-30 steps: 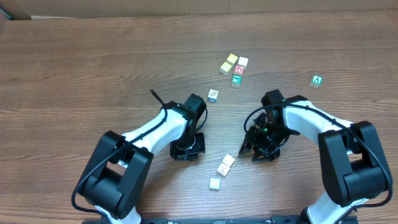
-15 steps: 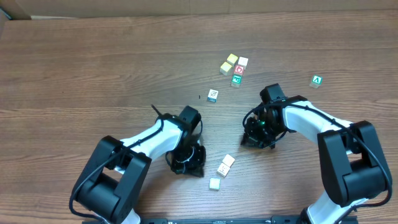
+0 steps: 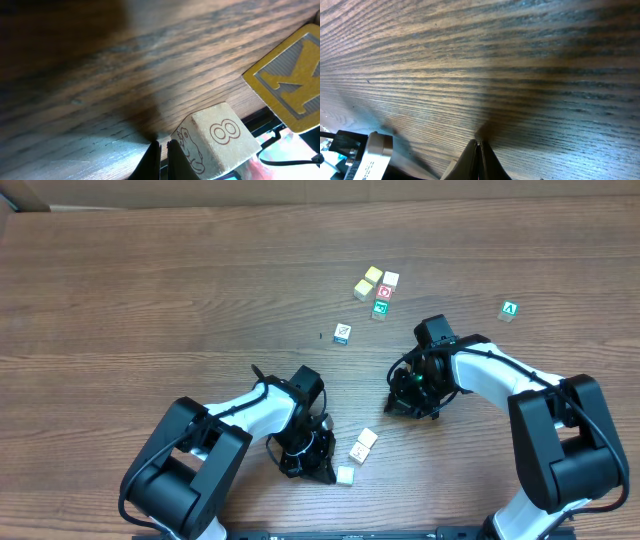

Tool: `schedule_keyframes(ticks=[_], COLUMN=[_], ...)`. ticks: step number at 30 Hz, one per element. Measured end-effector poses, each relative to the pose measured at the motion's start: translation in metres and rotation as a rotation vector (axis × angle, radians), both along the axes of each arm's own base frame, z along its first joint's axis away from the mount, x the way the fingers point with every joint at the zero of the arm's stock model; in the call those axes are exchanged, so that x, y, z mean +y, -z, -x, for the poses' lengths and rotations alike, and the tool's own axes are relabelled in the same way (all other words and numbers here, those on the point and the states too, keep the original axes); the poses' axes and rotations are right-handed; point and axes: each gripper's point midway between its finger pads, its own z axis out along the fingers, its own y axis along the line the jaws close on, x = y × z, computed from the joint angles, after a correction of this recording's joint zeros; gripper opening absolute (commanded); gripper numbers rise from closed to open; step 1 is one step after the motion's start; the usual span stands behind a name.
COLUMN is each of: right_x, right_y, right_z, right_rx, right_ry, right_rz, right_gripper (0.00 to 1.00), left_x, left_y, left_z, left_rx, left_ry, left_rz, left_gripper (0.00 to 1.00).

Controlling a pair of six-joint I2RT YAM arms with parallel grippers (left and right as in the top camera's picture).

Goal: Flip 3 blocks

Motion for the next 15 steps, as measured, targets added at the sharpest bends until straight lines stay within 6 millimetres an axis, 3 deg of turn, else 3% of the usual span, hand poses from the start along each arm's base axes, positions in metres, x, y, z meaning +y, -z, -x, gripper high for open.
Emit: schedule_keyframes(ticks=[15], right_x=[-0.002], right_y=[0.000], right_z=[0.006], right_rx=[0.026], right_ry=[0.000], right_rz=[0.013], right_gripper=[0.04], left_x=[-0.001], left_y=[0.000], left_z=[0.013], left_rx=[0.019], left_ry=[0.037], left_rz=[0.020], left_gripper=[0.04])
